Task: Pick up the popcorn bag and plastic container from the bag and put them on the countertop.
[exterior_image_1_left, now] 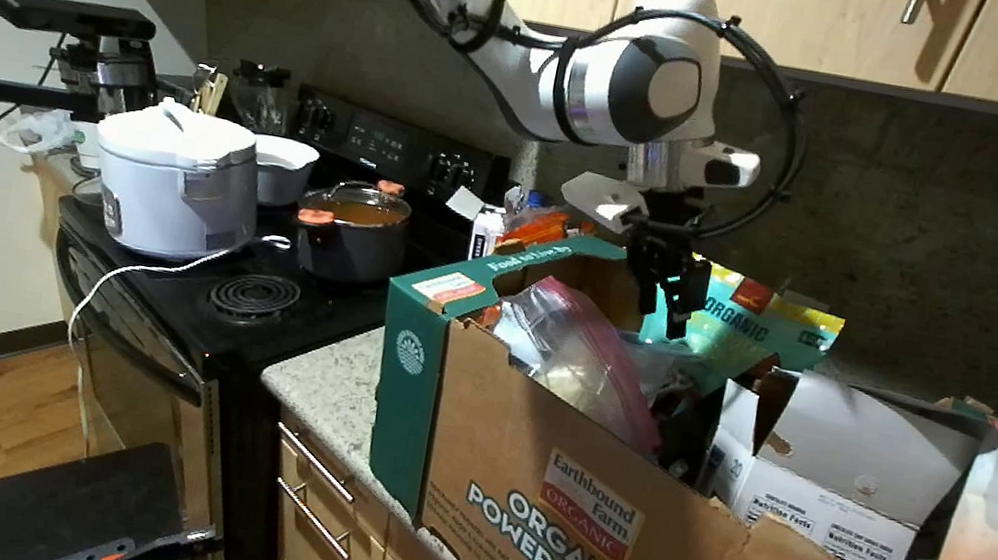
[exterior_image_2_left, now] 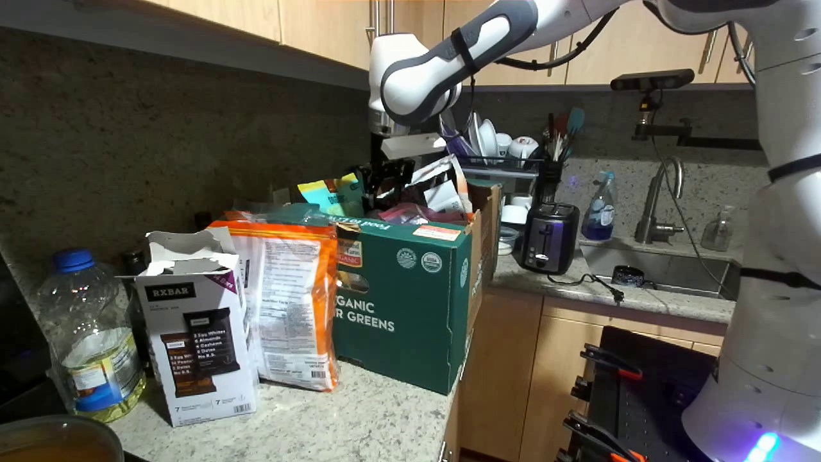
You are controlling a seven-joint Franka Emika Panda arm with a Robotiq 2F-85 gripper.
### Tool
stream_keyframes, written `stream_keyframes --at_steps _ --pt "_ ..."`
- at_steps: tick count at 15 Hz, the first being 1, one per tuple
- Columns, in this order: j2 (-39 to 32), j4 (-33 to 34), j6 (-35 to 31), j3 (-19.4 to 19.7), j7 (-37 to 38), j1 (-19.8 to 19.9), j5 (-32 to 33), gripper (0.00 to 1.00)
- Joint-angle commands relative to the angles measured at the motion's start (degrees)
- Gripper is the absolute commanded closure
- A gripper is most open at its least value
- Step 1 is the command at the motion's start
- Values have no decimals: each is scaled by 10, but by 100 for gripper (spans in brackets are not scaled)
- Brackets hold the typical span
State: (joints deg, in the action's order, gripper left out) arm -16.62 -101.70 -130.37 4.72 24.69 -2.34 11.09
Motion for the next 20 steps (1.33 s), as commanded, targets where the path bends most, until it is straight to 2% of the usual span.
stream_keyframes --at_steps 1,7,8,9,16,18,20 --pt "-25 12 6 -3 -20 13 -42 1" --pt "-65 23 -7 -8 -51 27 -100 0" --pt "-69 24 -12 -11 -61 30 -116 10" --pt "-73 26 -16 -12 -66 30 -126 26" --pt "-80 26 -31 -16 -93 34 -171 82" --pt "-77 22 -33 -17 -90 35 -177 97" --pt "-67 16 -28 -16 -85 32 -180 100"
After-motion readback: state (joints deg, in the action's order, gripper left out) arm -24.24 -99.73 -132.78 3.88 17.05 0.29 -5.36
